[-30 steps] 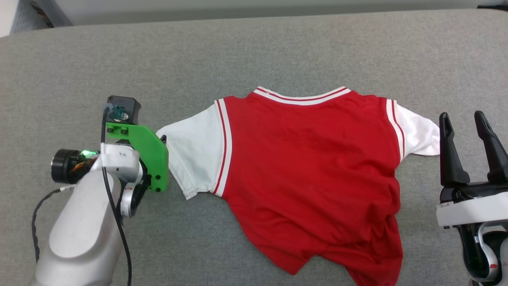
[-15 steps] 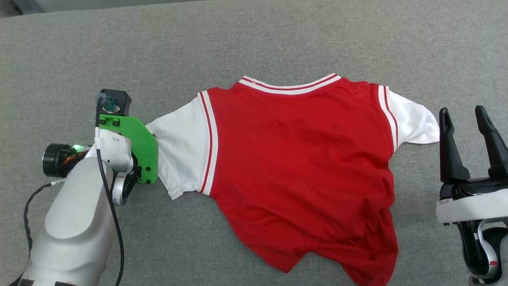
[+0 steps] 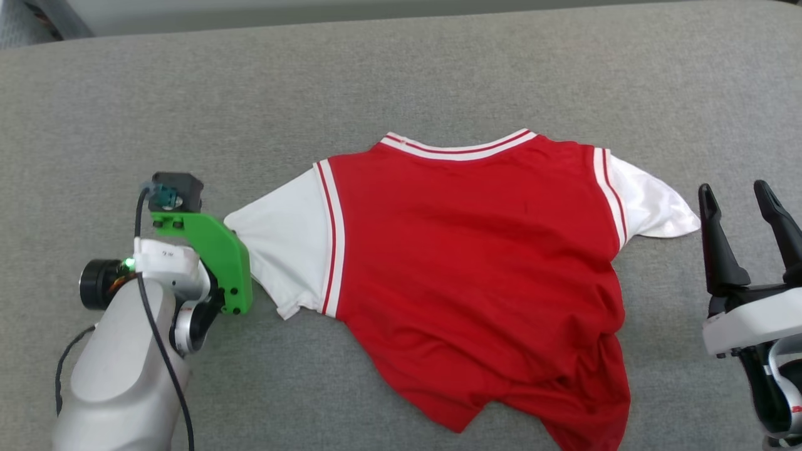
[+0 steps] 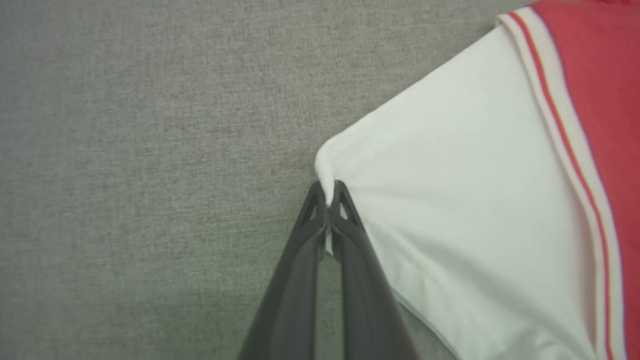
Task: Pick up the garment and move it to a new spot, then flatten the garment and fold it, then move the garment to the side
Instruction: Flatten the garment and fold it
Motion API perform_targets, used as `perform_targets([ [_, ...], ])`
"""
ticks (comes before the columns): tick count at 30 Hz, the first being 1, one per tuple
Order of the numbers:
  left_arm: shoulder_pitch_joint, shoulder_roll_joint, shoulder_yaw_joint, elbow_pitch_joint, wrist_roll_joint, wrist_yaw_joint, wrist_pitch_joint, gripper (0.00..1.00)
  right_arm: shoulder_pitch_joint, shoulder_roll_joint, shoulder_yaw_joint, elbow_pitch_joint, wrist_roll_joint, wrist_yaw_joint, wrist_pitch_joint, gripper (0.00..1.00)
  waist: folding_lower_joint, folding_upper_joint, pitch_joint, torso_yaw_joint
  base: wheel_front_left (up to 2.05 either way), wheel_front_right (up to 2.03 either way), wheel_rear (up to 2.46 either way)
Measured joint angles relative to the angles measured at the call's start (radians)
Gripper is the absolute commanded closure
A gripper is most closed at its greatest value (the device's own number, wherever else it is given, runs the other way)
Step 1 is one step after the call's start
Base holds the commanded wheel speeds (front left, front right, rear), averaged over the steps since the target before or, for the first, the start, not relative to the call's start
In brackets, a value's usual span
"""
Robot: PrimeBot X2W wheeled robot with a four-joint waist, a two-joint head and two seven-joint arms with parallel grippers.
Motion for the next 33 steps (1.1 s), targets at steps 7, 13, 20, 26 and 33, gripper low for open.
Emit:
perform_targets([
  [7,0.122,0.041,0.044,-0.176,-0.045,0.013,-0.013,1.0,-0.007,-0.077,-0.02,0.051,0.044,0.0,0.26,0.0,-0.0001,0.0,-0.03,0.042,0.0,0.0,0.0],
  [13,0.215,0.052,0.045,-0.386,-0.056,0.03,0.011,1.0,-0.102,-0.118,-0.063,0.128,0.12,0.0,0.54,0.0,-0.0001,0.0,-0.029,0.073,0.0,0.0,0.0],
  [20,0.265,0.052,0.019,-0.552,-0.069,0.049,0.054,1.0,-0.249,-0.138,-0.129,0.267,0.143,0.0,0.792,0.0,-0.0001,0.0,0.001,0.101,0.0,0.0,0.0],
  [26,0.272,0.053,0.008,-0.614,-0.068,0.053,0.066,1.0,-0.331,-0.142,-0.161,0.381,0.124,0.0,0.894,0.0,-0.0001,0.0,0.028,0.126,0.0,0.0,0.0],
  [33,0.272,0.055,0.002,-0.637,-0.068,0.053,0.076,1.0,-0.394,-0.145,-0.14,0.461,0.096,0.0,0.921,0.0,-0.0001,0.0,0.06,0.148,0.0,0.0,0.0],
])
